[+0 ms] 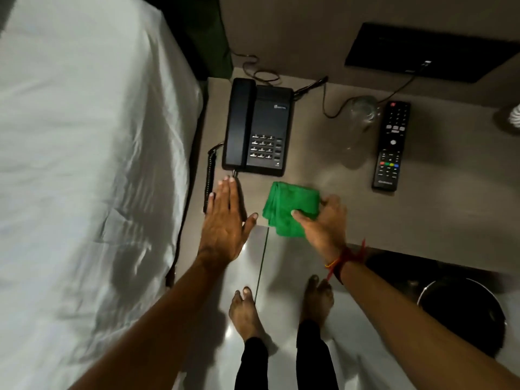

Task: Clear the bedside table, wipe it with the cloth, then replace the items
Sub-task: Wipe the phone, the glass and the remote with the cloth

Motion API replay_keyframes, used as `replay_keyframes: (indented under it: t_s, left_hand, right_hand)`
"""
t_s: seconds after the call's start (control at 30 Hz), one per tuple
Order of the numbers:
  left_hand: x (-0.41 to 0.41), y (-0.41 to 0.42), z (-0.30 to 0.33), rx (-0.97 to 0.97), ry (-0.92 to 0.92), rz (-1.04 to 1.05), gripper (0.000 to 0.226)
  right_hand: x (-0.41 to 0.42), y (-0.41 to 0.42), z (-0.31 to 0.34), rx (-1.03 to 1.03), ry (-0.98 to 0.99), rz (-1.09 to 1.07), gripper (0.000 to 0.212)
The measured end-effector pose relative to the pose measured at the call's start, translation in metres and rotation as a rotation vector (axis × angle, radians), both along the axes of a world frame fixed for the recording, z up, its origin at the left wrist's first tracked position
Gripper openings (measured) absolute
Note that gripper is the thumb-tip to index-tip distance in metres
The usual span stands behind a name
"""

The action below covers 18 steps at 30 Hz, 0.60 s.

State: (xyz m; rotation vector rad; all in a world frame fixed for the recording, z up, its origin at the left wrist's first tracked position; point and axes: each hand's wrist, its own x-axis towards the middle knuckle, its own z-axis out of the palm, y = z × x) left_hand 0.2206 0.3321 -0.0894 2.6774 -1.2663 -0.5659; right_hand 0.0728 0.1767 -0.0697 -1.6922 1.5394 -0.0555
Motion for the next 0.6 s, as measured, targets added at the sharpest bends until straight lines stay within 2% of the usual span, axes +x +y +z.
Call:
replay_keyframes:
  t_s: [0.1, 0.17, 0.23, 0.37, 0.5, 0.6]
  left_hand:
    - [0.002, -0.001, -0.005, 0.008, -0.025, -0.021, 0.093]
    - [0.004, -0.001, -0.003, 0.023, -0.032, -0.019, 0.093]
    - [0.003, -0.003, -0.001, 0.049, -0.013, -0.022, 0.094]
    - [0.003, -0.004, -0.001, 0.082, 0.012, -0.025, 0.094]
    - [0.006, -0.002, -0.005, 0.093, -0.006, -0.041, 0.094]
    - [0.006, -0.001, -0.009, 0.097, -0.03, -0.06, 0.094]
  right_hand:
    - [0.004, -0.002, -0.001, 0.09, -0.029, -0.067, 0.05]
    - [0.011, -0.002, 0.005, 0.174, -0.127, -0.088, 0.032]
    - [0.018, -0.006, 0.018, 0.106, -0.239, -0.054, 0.022]
    - [0.053, -0.027, 0.052, -0.128, -0.464, 0.106, 0.023]
    - [0.123, -0.066, 0.078, -0.439, -0.495, 0.361, 0.033]
    - [0.176, -0.086, 0.088, -0.55, -0.437, 0.569, 0.05]
